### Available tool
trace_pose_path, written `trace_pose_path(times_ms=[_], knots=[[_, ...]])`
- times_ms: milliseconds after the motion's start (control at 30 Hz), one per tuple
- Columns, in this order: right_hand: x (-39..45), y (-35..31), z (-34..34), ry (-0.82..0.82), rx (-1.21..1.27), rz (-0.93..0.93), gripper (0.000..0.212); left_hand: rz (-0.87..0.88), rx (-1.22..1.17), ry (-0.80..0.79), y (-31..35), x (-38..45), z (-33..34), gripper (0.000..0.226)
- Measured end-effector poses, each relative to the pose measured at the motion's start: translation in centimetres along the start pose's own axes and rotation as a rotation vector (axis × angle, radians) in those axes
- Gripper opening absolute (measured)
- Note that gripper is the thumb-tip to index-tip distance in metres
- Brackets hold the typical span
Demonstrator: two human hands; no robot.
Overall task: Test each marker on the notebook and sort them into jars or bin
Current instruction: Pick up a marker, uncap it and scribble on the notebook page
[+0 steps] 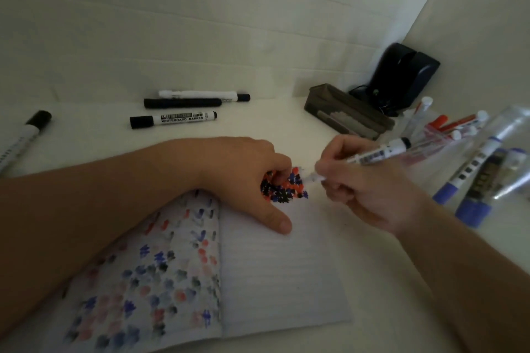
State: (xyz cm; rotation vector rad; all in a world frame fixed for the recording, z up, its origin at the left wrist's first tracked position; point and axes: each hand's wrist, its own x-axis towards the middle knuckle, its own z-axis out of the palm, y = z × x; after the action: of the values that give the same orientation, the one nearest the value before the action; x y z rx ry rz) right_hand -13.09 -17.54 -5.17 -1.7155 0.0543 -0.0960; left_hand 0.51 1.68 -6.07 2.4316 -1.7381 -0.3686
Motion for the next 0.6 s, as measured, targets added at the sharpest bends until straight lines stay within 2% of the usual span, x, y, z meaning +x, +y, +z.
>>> trace_pose_path(times_ms=[100, 167, 333, 600], knots=[[-1.0, 1.5, 1.0, 0.085, -0.186, -0.073, 0.019, 0.011, 0.076, 0.065, 0.2, 0.3, 0.9, 0.058], [-1.1, 1.4, 1.3, 0.097, -0.207, -0.093, 0.015, 0.008, 0.075, 0.069, 0.2, 0.4, 1.0, 0.059], [-0.8, 2.0, 1.7, 0.231, -0.222, -0.037, 0.025, -0.015, 0.075, 0.025, 0.1, 0.6, 0.8, 0.065], [-0.6, 1.7, 2.1, 0.209, -0.243, 0.009, 0.026, -0.035, 0.096, 0.008, 0.3, 0.6, 0.7, 0.067]])
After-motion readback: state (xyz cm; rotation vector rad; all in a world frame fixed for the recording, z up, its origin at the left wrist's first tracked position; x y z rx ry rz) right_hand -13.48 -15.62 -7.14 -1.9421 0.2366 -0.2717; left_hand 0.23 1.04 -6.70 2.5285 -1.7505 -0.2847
